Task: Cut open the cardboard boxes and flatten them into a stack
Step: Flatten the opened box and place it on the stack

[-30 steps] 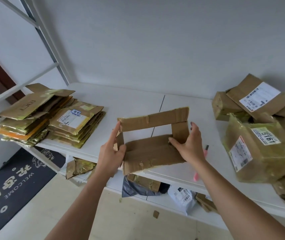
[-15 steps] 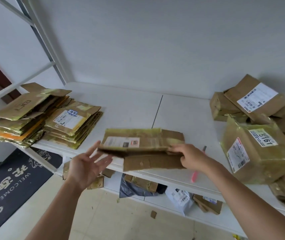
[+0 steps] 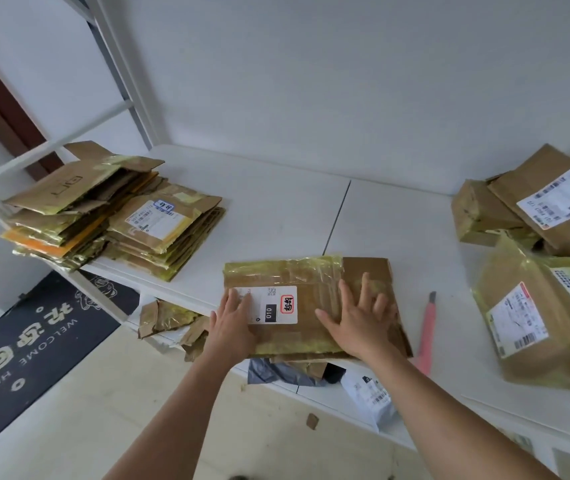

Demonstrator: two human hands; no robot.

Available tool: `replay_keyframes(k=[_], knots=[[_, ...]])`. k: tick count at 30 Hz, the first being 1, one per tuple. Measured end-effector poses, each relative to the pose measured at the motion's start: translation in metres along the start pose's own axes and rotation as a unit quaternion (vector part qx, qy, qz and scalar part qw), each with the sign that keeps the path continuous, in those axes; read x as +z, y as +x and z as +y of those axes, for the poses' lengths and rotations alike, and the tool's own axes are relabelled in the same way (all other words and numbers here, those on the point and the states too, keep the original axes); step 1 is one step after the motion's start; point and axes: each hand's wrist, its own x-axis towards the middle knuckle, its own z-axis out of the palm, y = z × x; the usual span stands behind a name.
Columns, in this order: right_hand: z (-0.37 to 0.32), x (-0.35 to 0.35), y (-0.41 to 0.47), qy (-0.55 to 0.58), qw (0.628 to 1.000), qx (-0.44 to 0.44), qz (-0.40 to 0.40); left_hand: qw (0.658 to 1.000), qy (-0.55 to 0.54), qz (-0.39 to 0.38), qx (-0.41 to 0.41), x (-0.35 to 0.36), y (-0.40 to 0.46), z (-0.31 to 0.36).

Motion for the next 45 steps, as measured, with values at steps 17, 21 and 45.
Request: replay_keyframes(k=[17,21,45], knots=[[0.007,0.042,0.001,-0.035,0.982,-0.022,0.186,0.967,-0.187,0.100,-0.140,0.013,0.003,0.010],[0.010,0.045,0.004,-0.035,0.981,-0.026,0.191,0.841,-0.445,0.123,-0.283,-0.004,0.013,0.005],[-0.319,-0.060,0.055,0.366,0.852,-0.238,0.289,0.493,-0.825,0.229,-0.153,-0.200,0.014,-0.166]])
